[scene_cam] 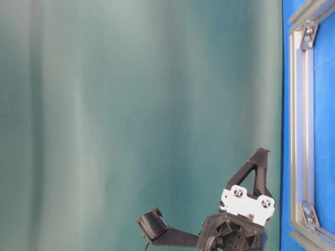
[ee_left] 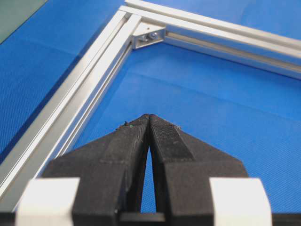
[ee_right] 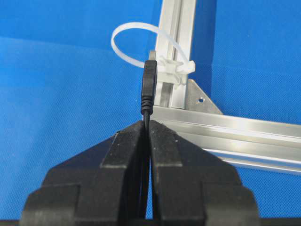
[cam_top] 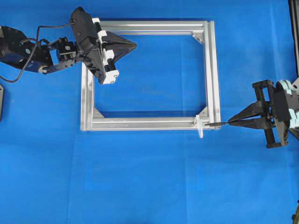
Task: Insert the wire through the string loop located on the right side.
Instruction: 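Align the USB plug with the loop opening using the right gripper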
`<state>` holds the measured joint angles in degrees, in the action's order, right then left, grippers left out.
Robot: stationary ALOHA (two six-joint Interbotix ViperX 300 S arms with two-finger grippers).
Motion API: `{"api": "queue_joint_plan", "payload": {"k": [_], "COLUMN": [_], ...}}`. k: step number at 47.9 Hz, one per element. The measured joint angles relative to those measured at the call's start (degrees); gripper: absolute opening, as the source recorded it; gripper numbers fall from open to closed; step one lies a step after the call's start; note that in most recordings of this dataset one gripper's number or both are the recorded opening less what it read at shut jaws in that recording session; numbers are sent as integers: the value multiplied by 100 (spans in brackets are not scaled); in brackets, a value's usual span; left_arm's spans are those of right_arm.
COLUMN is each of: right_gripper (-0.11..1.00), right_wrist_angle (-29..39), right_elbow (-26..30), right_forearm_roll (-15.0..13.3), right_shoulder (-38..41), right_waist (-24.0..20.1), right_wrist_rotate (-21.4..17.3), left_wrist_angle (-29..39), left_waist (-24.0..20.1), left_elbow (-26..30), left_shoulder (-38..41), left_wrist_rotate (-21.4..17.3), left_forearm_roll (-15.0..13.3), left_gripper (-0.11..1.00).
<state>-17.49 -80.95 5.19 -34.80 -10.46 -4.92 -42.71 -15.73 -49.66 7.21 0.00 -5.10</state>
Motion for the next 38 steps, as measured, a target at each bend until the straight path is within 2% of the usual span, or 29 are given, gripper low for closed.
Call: {"api": "queue_joint_plan", "payload": {"k": [17,30,38], "right_gripper": [-4,-4,-4], "right_wrist_angle": [-352,-1204,-1371], "right_elbow": [70,422,809], "right_forearm_roll": [-9,-9,0], "right_shoulder": [466,1450,2074], "right_waist": [0,0,0], "right_wrist_rotate": [-9,-9,-9], "left_wrist_angle": [-9,0,-9], "left_waist": [9,9,9], "left_elbow": [0,0,0], "left_shoulder": [9,0,0], "left_wrist_rotate": [9,-9,-9], "left_forearm_roll": [0,0,0], "left_gripper": [0,0,0]}}
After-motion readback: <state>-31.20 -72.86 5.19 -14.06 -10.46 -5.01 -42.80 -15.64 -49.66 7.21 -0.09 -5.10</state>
